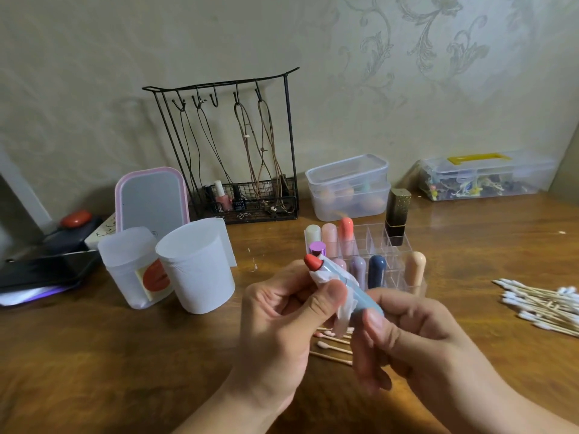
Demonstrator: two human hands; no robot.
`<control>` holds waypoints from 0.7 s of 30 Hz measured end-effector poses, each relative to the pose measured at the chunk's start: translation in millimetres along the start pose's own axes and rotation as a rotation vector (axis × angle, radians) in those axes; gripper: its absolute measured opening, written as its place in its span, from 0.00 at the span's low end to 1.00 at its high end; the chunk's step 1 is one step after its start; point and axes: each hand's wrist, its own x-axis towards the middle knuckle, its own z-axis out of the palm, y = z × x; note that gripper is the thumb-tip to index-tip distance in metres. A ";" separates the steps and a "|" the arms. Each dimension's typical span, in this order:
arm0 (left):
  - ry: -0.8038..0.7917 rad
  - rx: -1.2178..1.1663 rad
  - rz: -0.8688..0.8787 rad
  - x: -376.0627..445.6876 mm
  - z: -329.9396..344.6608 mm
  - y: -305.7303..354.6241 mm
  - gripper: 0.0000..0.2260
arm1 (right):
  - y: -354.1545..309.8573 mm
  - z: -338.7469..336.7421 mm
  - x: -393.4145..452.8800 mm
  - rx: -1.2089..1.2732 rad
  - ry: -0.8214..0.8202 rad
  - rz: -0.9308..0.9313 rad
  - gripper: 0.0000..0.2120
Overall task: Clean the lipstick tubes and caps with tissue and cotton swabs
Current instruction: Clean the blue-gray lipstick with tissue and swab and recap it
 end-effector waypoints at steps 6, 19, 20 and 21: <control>-0.060 0.008 -0.023 -0.9 -3.9 -0.4 0.15 | -8.3 -3.1 -2.5 0.589 -0.204 0.514 0.23; -0.019 -0.057 -0.033 -1.3 -0.6 -0.3 0.13 | -11.0 4.2 -5.2 0.202 -0.157 0.302 0.25; -0.021 -0.063 -0.042 -0.8 0.1 0.4 0.13 | -12.8 2.5 -4.7 0.318 -0.198 0.344 0.24; -0.016 -0.076 -0.055 -0.2 0.2 0.6 0.13 | -13.4 -0.1 -3.6 0.361 -0.222 0.355 0.24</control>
